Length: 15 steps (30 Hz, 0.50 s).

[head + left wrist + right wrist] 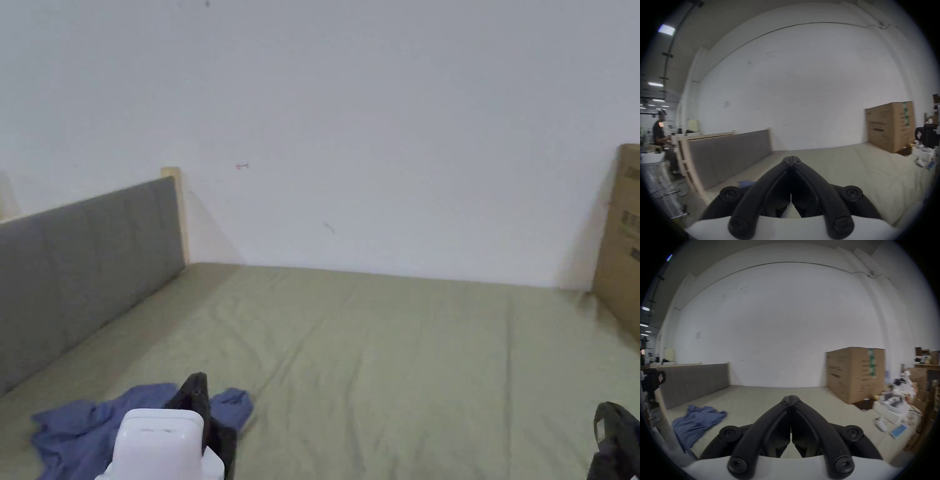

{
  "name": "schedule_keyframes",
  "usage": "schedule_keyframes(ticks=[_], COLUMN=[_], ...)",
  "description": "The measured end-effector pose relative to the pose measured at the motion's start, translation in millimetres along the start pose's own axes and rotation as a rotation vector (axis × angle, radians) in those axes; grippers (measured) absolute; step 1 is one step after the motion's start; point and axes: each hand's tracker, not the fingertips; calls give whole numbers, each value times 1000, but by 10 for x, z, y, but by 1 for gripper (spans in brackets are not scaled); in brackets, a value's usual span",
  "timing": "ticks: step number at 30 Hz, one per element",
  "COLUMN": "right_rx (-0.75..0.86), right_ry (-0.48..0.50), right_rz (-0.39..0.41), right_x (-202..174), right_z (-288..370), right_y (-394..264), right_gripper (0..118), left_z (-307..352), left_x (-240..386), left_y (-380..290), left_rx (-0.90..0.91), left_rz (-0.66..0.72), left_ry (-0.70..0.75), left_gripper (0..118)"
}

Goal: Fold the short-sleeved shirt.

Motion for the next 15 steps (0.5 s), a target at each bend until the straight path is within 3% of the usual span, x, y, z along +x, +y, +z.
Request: schedule_keyframes(ticks=[4, 7, 12, 15], right_rx=[25, 34, 21, 0], right_ry=[210, 263, 303, 312], right_rz=[32, -2, -28, -30], right_x=[-715, -986, -1006, -904], right_z=[-168, -272, -399, -413], right_y=[23, 52, 96, 79], right_gripper=[0, 0, 0, 0], left_z=[111, 170, 46, -394], left_x=[-713, -862, -799, -835], left_y=[-20, -79, -103, -43], left_rx=[-40, -34, -21, -16], left_rz=[17, 8, 0, 22], left_ry=[188, 245, 249, 201], left_gripper=[0, 0, 0, 0])
